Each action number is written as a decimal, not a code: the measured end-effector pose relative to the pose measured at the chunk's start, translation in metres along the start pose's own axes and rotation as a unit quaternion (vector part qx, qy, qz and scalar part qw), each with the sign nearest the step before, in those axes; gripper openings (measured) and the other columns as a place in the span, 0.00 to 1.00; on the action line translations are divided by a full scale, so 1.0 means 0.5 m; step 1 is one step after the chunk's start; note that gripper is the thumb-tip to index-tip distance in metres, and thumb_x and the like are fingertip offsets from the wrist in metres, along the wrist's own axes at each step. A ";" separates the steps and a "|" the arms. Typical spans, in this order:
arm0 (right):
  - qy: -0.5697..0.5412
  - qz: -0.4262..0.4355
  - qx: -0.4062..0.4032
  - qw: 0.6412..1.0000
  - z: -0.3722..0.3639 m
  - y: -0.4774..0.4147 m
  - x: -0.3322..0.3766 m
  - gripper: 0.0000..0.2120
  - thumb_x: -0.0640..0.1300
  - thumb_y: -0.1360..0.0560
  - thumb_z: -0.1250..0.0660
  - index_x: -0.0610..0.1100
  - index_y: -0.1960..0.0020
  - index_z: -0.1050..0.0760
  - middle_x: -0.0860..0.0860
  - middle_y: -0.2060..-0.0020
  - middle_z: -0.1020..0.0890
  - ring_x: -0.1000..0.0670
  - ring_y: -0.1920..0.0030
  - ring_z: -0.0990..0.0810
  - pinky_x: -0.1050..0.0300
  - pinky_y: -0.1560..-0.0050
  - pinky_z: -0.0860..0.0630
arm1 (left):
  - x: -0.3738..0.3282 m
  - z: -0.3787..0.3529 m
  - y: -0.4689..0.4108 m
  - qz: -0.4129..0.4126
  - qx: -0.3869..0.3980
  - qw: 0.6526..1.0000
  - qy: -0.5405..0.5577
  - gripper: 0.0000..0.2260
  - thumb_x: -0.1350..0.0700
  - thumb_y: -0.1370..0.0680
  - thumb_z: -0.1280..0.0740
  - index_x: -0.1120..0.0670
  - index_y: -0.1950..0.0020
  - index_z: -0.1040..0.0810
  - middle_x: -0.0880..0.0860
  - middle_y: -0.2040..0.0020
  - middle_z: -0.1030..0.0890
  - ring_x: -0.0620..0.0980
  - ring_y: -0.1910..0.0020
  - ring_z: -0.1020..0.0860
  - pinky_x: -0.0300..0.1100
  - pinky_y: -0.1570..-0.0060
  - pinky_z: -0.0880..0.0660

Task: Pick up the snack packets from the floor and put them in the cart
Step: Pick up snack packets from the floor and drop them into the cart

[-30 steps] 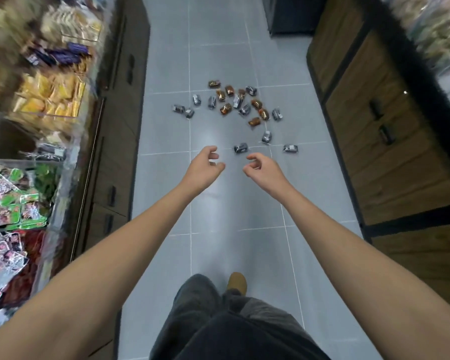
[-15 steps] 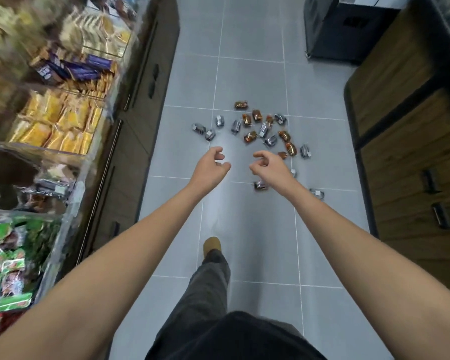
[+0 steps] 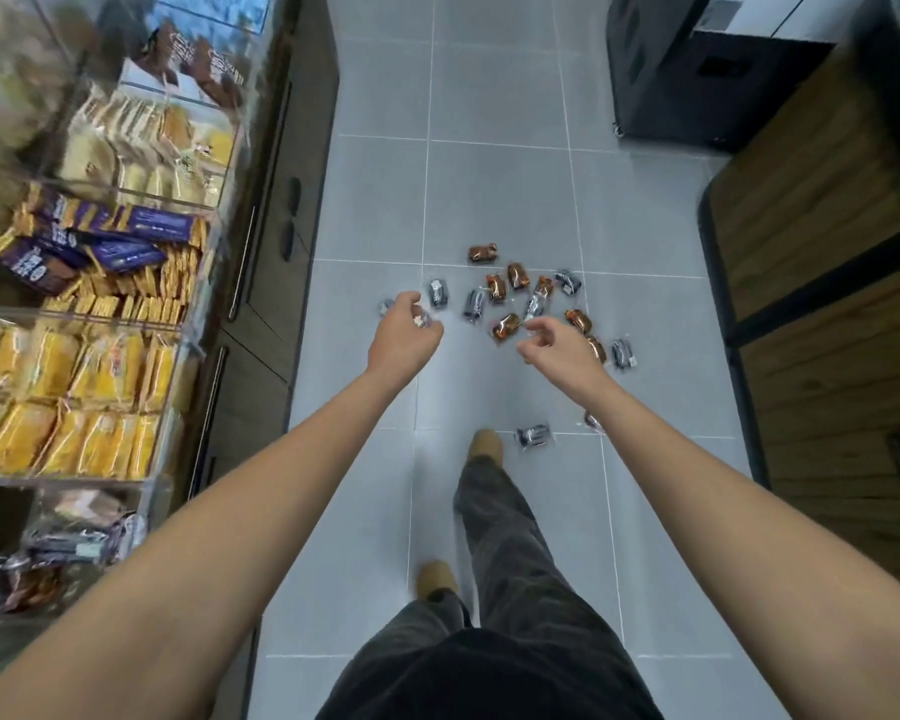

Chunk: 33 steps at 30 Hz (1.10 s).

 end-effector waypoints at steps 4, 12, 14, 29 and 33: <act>0.001 -0.012 0.011 1.000 -0.013 -0.159 0.040 0.18 0.42 0.24 0.36 0.42 0.35 0.28 0.47 0.56 0.20 0.49 0.53 0.21 0.64 0.62 0.30 | -0.013 0.021 -0.141 0.019 0.004 1.000 -0.012 0.24 0.56 0.23 0.35 0.57 0.28 0.36 0.52 0.39 0.27 0.53 0.43 0.26 0.44 0.41 0.30; -0.004 -0.060 0.080 0.995 -0.064 -0.474 0.120 0.16 0.39 0.24 0.37 0.41 0.36 0.30 0.48 0.58 0.24 0.54 0.63 0.28 0.61 0.63 0.32 | -0.038 0.043 -0.432 0.091 0.031 0.994 -0.052 0.24 0.58 0.23 0.35 0.58 0.28 0.36 0.55 0.34 0.27 0.53 0.36 0.28 0.38 0.44 0.34; -0.008 -0.075 0.088 0.993 -0.090 -0.541 0.134 0.17 0.40 0.25 0.37 0.39 0.37 0.29 0.51 0.60 0.24 0.54 0.62 0.27 0.60 0.58 0.31 | -0.027 0.055 -0.495 0.106 0.032 0.992 -0.058 0.24 0.58 0.23 0.35 0.58 0.28 0.36 0.54 0.32 0.28 0.53 0.35 0.28 0.38 0.43 0.34; -0.072 -0.179 0.033 0.981 -0.351 -0.944 -0.049 0.24 0.45 0.25 0.33 0.43 0.30 0.34 0.46 0.45 0.24 0.48 0.45 0.24 0.60 0.48 0.31 | 0.259 -0.128 -0.942 0.092 0.193 0.967 -0.141 0.22 0.53 0.31 0.35 0.54 0.38 0.28 0.55 0.38 0.27 0.58 0.37 0.30 0.48 0.38 0.31; -0.070 -0.204 0.019 0.976 -0.473 -1.056 -0.179 0.27 0.47 0.25 0.32 0.43 0.29 0.36 0.46 0.44 0.26 0.47 0.45 0.25 0.58 0.46 0.31 | 0.408 -0.198 -1.070 0.068 0.200 0.961 -0.179 0.22 0.59 0.28 0.32 0.54 0.35 0.30 0.56 0.35 0.29 0.57 0.36 0.31 0.52 0.38 0.31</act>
Point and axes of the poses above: each hand's wrist, its own y-axis away from the middle knuckle, its own z-axis out of the back of the hand, x = y × z, the point moved 6 cm from there along -y, towards the middle knuckle
